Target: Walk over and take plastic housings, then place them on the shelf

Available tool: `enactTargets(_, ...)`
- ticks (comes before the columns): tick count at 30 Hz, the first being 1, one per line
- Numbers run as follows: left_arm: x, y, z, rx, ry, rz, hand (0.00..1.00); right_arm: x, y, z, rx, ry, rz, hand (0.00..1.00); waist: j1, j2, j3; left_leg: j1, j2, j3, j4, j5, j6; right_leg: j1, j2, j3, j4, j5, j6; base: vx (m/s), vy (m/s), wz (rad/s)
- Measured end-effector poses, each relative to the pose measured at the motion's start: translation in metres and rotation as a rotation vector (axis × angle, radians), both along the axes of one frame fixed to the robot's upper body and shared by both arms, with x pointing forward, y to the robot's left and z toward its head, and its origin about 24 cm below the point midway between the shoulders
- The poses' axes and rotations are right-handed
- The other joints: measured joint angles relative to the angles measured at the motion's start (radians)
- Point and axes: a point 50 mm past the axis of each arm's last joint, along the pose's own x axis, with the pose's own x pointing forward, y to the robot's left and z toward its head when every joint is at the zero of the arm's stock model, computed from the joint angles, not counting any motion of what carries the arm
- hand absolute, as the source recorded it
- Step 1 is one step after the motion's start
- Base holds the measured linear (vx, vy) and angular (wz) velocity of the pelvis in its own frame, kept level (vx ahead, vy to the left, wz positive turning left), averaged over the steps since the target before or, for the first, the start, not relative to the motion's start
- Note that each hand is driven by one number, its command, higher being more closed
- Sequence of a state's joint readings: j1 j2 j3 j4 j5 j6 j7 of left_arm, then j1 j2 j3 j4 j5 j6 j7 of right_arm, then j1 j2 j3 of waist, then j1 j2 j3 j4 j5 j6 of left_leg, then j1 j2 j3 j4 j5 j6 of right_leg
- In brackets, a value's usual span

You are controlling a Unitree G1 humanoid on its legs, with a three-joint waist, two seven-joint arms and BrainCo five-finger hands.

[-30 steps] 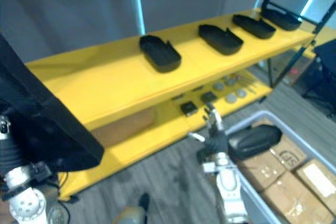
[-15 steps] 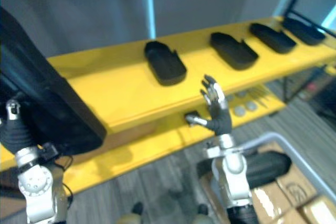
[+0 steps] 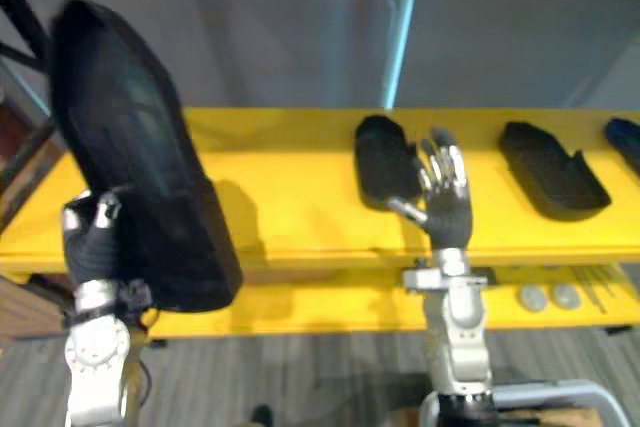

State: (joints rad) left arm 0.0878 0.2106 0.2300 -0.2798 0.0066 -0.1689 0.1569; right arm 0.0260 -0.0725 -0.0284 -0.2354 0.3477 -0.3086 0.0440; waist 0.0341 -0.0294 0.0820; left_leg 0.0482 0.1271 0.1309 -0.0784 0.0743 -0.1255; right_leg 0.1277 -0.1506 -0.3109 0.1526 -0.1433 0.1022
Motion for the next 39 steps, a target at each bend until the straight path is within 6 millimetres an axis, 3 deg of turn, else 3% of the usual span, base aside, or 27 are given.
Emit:
enactTargets(5, 0.031, 0.031, -0.007, 0.051, 0.122, 0.055, 1.00, -0.026, -0.016, -0.023, -0.088, 0.107, -0.067, 0.00, -0.065, 0.023, 0.009, 0.022, -0.006, 0.093, -0.001, -0.011, 0.007, -0.012, -0.005, 0.078, -0.047, 0.011, 0.017, -0.08, 0.016, -0.50)
enactTargets(7, 0.044, 0.044, -0.016, 0.050, 0.202, 0.086, 1.00, -0.034, -0.024, -0.030, -0.119, 0.144, -0.073, 0.00, -0.101, 0.046, 0.006, 0.022, 0.000, 0.119, -0.002, -0.010, 0.006, -0.027, 0.001, 0.103, -0.051, 0.024, 0.014, -0.13, 0.011, -0.39)
enactTargets(10, 0.061, 0.066, -0.023, 0.053, 0.292, 0.139, 1.00, -0.042, -0.033, -0.036, -0.160, 0.184, -0.074, 0.00, -0.131, 0.072, -0.008, 0.021, 0.004, 0.157, -0.003, -0.007, 0.007, -0.055, 0.008, 0.151, -0.060, 0.047, 0.014, -0.08, 0.024, -0.42)
enactTargets(18, 0.087, 0.125, -0.015, -0.049, 0.480, 0.312, 1.00, -0.047, -0.038, -0.042, -0.180, 0.240, 0.015, 0.00, -0.205, 0.086, -0.005, 0.023, 0.006, 0.215, -0.003, -0.004, 0.008, -0.094, 0.012, 0.224, -0.063, 0.071, 0.018, -0.03, 0.020, -0.23)
enactTargets(26, 0.082, 0.140, -0.043, -0.209, 0.705, 0.411, 1.00, -0.045, -0.040, -0.036, -0.240, 0.256, 0.090, 0.00, -0.242, 0.117, 0.031, 0.022, 0.004, 0.246, 0.000, -0.004, 0.008, -0.133, 0.012, 0.263, -0.031, 0.071, 0.017, 0.00, 0.013, -0.13)
enactTargets(31, 0.086, 0.141, -0.041, -0.307, 0.725, 0.417, 1.00, -0.043, -0.041, -0.034, -0.257, 0.262, 0.095, 0.00, -0.248, 0.126, 0.076, 0.001, 0.002, 0.264, 0.019, -0.006, 0.012, -0.191, 0.008, 0.288, 0.034, 0.049, 0.016, -0.05, -0.001, -0.11)
enactTargets(39, 0.086, 0.150, -0.030, -0.313, 0.731, 0.452, 1.00, -0.043, -0.042, -0.032, -0.263, 0.255, 0.096, 0.00, -0.273, 0.125, 0.120, 0.002, 0.003, 0.271, 0.020, -0.006, 0.013, -0.201, 0.009, 0.295, 0.048, 0.044, 0.016, 0.00, -0.001, -0.02)
